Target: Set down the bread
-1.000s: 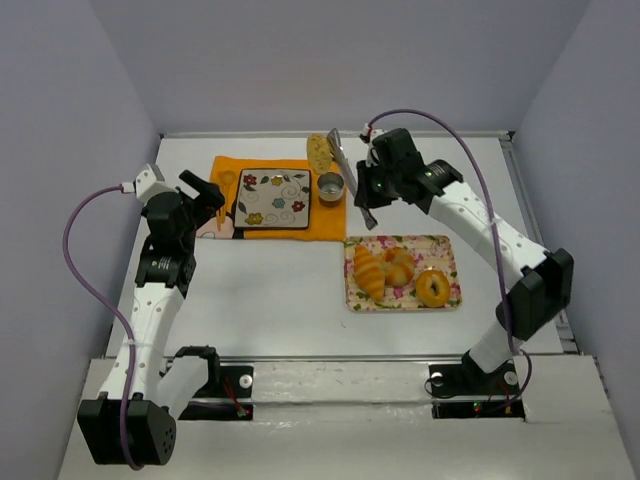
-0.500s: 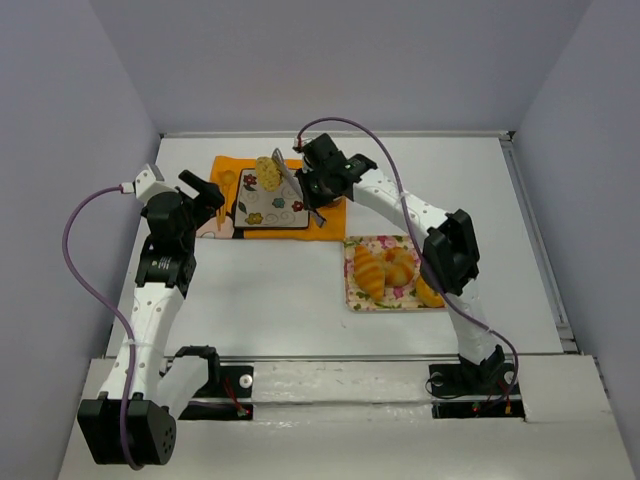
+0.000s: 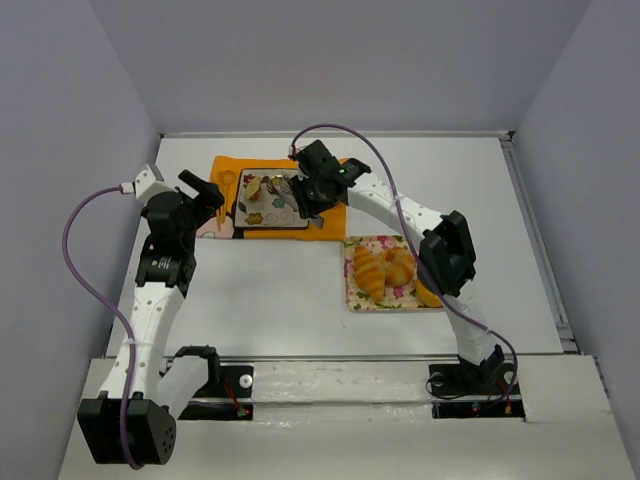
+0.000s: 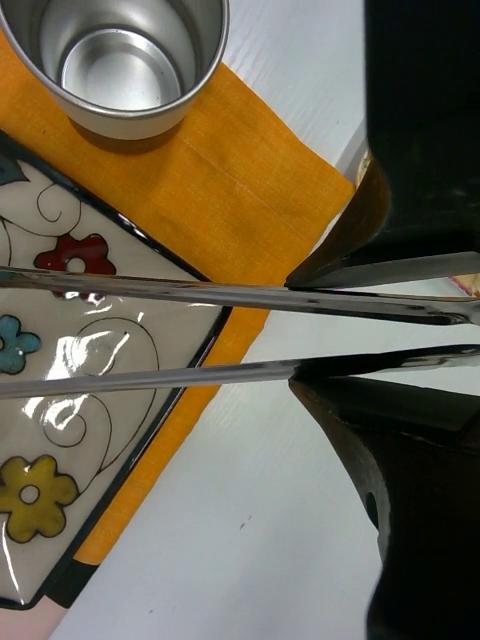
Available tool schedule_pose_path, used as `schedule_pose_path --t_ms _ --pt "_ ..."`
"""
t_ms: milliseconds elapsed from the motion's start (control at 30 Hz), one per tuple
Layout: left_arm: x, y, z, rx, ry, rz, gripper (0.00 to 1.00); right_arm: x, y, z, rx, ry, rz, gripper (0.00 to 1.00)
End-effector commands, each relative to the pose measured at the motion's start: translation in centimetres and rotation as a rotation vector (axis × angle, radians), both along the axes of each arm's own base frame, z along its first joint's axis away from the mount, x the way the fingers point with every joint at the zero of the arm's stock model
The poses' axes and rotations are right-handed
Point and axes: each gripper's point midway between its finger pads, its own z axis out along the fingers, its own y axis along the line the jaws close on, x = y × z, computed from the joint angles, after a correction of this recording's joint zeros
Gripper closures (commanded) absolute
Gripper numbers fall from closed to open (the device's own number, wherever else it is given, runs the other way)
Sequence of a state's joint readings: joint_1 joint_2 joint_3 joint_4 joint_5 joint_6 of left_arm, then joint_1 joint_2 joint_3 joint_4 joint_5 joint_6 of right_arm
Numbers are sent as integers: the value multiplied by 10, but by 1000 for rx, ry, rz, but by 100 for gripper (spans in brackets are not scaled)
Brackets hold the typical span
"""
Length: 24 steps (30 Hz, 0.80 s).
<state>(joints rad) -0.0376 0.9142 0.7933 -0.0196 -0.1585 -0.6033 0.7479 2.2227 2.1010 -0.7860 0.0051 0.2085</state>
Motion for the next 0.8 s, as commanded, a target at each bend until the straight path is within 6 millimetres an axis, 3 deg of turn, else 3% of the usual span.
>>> schedule_pose_path --t_ms 0,133,167,300,467,633,667,767 --pt "0 2 9 3 -36 14 1 6 0 19 7 -50 -24 56" --pt "0 2 10 3 -39 14 1 9 2 31 28 -68 -37 71" --pt "0 2 10 3 -39 14 1 10 2 35 32 -77 -38 83" --pt "-1 2 11 2 -44 12 1 12 7 64 77 -122 -17 80" --pt "-2 2 12 2 -47 12 1 14 -1 116 120 -225 -35 74" --pt "-2 2 13 1 -49 9 1 23 -39 163 83 -366 -182 74" --pt "-2 2 14 1 -50 11 1 19 -51 183 98 -400 -223 74" --pt "-3 2 15 1 -53 11 1 29 -107 187 51 -421 -392 74"
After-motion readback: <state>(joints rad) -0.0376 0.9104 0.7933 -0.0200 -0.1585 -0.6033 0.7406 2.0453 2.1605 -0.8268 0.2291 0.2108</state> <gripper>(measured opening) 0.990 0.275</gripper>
